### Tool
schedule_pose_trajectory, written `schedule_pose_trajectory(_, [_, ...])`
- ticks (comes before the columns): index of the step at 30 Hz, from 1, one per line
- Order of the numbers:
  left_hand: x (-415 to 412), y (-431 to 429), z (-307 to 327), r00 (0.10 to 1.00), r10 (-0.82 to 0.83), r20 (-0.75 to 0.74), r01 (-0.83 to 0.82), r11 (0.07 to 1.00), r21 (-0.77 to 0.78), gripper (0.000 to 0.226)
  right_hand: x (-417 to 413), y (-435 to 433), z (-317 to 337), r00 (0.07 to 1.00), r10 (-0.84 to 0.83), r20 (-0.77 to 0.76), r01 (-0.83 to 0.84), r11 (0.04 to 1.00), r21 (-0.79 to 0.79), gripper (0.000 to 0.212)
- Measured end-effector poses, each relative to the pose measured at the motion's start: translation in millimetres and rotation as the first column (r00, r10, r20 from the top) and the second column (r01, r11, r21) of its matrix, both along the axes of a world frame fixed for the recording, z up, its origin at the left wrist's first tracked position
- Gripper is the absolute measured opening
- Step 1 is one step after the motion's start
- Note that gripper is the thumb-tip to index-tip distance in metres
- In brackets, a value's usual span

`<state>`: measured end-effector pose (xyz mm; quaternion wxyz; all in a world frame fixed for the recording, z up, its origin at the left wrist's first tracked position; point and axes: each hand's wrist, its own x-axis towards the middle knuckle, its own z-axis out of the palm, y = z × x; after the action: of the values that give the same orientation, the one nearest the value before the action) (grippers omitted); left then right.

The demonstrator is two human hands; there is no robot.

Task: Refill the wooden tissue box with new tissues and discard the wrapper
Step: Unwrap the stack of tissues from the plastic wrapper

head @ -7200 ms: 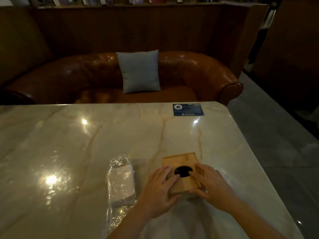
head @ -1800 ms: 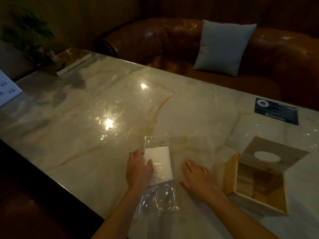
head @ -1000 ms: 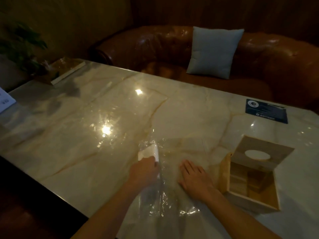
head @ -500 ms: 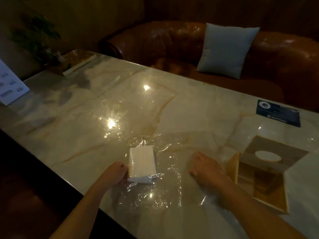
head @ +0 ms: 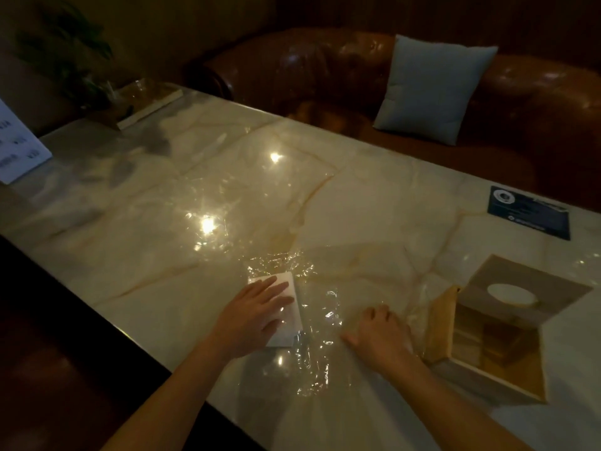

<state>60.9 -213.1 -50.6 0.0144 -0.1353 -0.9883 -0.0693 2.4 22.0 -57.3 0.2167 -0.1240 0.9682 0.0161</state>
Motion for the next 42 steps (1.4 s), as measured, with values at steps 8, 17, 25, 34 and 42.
schedule_pose_trajectory(8, [17.2, 25.9, -5.0, 0.989, -0.13, 0.068, 0.139, 0.978, -0.154, 0.058, -48.8, 14.6, -6.2, 0.98, 0.161, 0.118, -0.153, 0.986, -0.069, 0.08])
schedule_pose_trajectory(17, [34.9, 88.4, -9.8, 0.989, -0.15, -0.016, 0.144, 0.972, -0.185, 0.054, -108.3, 12.3, -5.2, 0.926, 0.362, 0.105, -0.359, 0.932, -0.042, 0.108])
schedule_pose_trajectory(25, [42.2, 151.4, -12.7, 0.991, 0.105, 0.085, -0.086, 0.975, -0.203, 0.058, -134.7, 10.5, -2.9, 0.861, 0.489, 0.141, -0.5, 0.864, 0.058, 0.106])
schedule_pose_trajectory(34, [39.2, 153.1, -12.5, 0.992, 0.126, 0.018, -0.121, 0.979, -0.165, 0.057, -113.8, 3.8, 7.9, 0.894, 0.447, 0.036, -0.449, 0.891, 0.071, 0.076])
schedule_pose_trajectory(42, [42.7, 155.3, -19.9, 0.981, 0.195, -0.003, -0.195, 0.981, 0.005, 0.053, -32.1, 29.4, 15.6, 0.983, 0.049, -0.179, -0.112, 0.926, -0.36, 0.033])
